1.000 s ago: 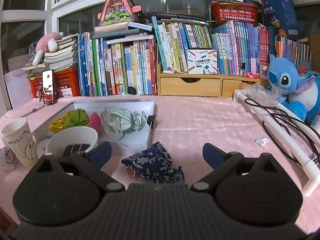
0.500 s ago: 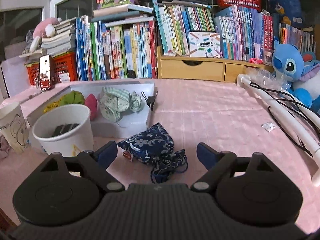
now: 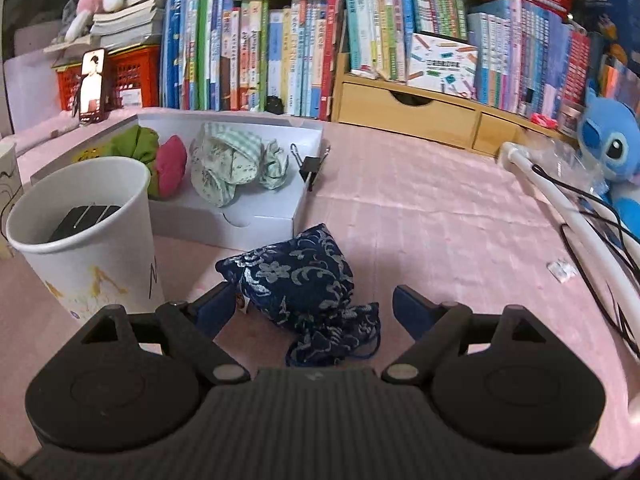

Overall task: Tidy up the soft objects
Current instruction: 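Grasp the navy floral pouch with the right gripper while the left grasps the grey cloth, then carry the pouch and grey cloth with both grippers over the grey tray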

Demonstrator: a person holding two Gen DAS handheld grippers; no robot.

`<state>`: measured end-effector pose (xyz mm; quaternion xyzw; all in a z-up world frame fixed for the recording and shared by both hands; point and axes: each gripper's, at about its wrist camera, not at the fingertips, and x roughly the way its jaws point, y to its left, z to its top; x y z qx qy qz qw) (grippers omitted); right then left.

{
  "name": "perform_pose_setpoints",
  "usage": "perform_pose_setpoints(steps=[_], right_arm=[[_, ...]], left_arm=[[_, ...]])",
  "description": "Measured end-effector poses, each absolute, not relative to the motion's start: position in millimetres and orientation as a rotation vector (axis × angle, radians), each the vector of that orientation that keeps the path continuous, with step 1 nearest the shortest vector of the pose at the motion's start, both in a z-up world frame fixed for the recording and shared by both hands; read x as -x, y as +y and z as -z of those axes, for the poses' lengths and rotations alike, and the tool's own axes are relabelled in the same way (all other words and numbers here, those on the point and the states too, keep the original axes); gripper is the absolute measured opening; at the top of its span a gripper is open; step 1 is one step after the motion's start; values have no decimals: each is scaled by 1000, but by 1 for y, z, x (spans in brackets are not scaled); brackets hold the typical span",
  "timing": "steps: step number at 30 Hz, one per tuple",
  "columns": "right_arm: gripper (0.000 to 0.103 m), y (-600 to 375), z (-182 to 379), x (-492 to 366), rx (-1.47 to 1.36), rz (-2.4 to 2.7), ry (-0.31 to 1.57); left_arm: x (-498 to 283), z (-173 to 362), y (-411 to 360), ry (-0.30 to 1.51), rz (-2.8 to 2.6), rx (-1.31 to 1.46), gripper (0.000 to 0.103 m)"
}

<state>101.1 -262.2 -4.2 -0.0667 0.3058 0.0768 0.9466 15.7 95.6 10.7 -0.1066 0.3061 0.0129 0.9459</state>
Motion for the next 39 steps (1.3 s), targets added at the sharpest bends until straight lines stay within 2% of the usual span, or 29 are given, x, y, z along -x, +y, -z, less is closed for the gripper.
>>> perform_pose_setpoints(steps=[7, 12, 18, 39], right_arm=[[81, -255, 6, -106, 169, -177, 638], [68, -258, 8, -105, 156, -174, 645], [59, -265, 4, -103, 121, -159, 635], [49, -276, -29, -92, 70, -89, 558]], left_arm=[[-22, -5, 94, 647, -39, 190, 54], [-22, -3, 96, 649, -65, 189, 40], [-19, -7, 96, 647, -63, 188, 39], [-7, -56, 104, 586, -27, 182, 36]])
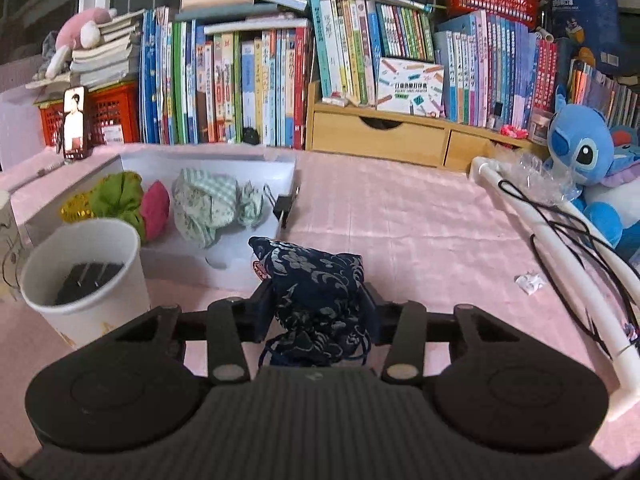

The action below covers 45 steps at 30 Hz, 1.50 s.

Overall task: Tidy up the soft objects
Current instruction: 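Carry the pouch and grey cloth with both grippers over the grey tray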

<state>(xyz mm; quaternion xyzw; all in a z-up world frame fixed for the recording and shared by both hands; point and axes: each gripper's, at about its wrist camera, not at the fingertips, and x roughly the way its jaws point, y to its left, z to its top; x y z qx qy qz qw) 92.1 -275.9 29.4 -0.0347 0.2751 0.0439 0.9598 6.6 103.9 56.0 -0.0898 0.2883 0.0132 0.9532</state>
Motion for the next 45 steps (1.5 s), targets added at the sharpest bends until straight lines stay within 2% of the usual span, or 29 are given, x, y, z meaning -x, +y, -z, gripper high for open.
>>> perform_pose_setpoints(steps=[23, 37, 45], right_arm=[[48, -269, -81, -98, 13, -154, 477], [48, -257, -92, -128, -70, -204, 592], [48, -250, -101, -171, -144, -245, 649]], left_arm=[[-45, -112, 116, 522, 5, 157, 36], [-107, -133, 92, 610, 81, 84, 36], [-170, -154, 62, 695, 169, 66, 36]])
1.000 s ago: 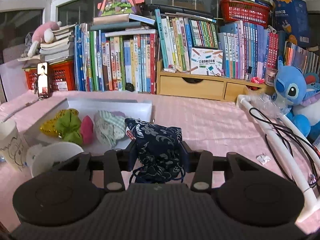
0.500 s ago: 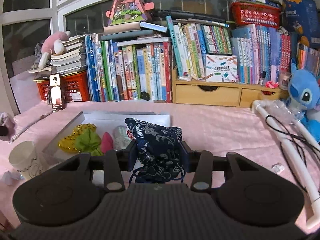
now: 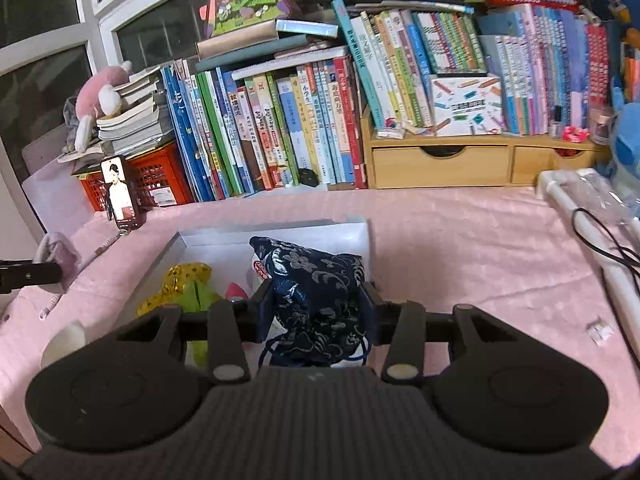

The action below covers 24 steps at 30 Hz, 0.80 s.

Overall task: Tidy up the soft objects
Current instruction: 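Carry the pouch and grey cloth with both grippers over the grey tray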

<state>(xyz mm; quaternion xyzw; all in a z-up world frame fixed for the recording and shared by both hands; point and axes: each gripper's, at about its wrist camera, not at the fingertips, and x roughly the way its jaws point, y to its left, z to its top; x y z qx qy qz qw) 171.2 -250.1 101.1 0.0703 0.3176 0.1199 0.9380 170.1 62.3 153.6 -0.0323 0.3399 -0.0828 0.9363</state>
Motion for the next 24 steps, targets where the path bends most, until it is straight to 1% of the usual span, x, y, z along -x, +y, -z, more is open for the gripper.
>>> perform_pose_setpoints(steps=[5, 12, 19, 24], right_arm=[[48, -240, -101, -210, -173, -252, 679], [48, -230, -87, -247, -194, -270, 690], [48, -220, -66, -277, -178, -252, 722], [48, -219, -48, -290, -182, -216, 769]], left_arm=[[-223, -147, 38, 802, 199, 100, 36], [-282, -113, 7, 940, 195, 96, 37], [-316, -88, -7, 999, 164, 93, 37], [-323, -76, -10, 1026, 164, 88, 37]])
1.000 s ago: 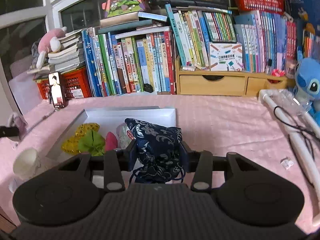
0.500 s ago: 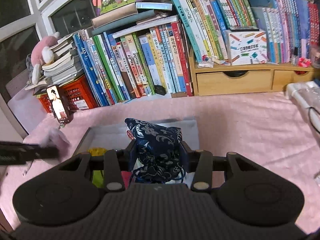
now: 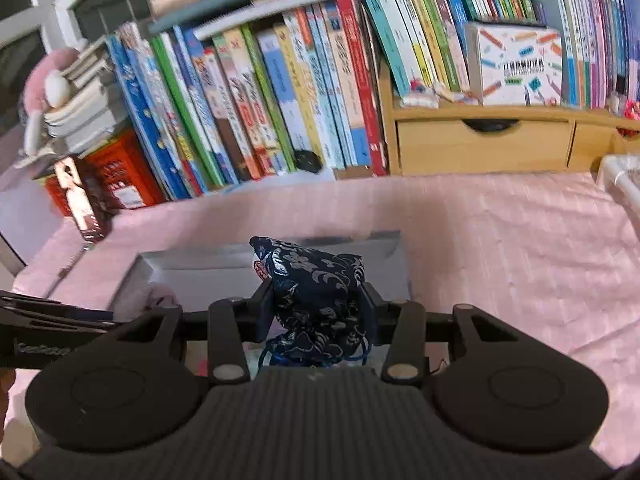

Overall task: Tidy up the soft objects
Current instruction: 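Carry the pouch and grey cloth with both grippers over the grey tray, then lower the pouch and grey cloth into the tray and open both grippers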

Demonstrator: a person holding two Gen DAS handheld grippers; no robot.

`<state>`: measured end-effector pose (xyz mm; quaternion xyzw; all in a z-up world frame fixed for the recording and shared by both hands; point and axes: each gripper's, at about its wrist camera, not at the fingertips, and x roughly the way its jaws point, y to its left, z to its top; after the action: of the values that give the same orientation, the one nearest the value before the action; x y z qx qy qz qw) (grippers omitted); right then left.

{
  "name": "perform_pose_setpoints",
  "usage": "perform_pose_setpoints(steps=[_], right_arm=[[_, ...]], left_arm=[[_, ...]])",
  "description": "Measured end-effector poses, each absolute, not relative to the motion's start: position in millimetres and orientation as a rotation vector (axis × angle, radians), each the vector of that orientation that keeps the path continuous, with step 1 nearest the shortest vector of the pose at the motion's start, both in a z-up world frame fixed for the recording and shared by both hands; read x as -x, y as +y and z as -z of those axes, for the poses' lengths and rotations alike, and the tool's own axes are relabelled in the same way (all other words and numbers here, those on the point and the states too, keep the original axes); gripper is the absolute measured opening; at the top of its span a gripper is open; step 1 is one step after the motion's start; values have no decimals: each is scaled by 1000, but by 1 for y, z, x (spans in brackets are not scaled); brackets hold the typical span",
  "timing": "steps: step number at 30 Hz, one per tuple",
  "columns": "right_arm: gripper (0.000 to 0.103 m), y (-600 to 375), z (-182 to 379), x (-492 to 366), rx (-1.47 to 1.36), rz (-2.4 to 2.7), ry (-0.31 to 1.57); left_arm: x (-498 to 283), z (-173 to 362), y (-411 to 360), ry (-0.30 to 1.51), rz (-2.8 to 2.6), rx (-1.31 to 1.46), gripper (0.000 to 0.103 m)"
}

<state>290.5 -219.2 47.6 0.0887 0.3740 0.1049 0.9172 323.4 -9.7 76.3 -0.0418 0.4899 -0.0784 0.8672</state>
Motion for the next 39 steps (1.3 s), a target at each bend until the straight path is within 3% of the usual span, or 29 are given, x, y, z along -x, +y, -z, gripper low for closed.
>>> perform_pose_setpoints(steps=[6, 25, 28, 31, 32, 39], right_arm=[[43, -221, -34, -292, -189, -203, 834], [42, -219, -28, -298, -200, -164, 899], [46, -217, -30, -297, -184, -168, 893], [55, -213, -33, -295, -160, -175, 889], [64, -212, -34, -294, -150, -175, 888], [72, -204, -46, -285, -101, -181, 864]], left_arm=[[-330, -67, -10, 1055, 172, 93, 37], [-338, -42, -13, 1137, 180, 131, 37], [-337, -43, -13, 1138, 182, 130, 38], [-335, -46, -12, 1133, 174, 127, 45], [-334, -48, -12, 1129, 171, 126, 47], [-318, -68, -11, 1074, 182, 93, 60]])
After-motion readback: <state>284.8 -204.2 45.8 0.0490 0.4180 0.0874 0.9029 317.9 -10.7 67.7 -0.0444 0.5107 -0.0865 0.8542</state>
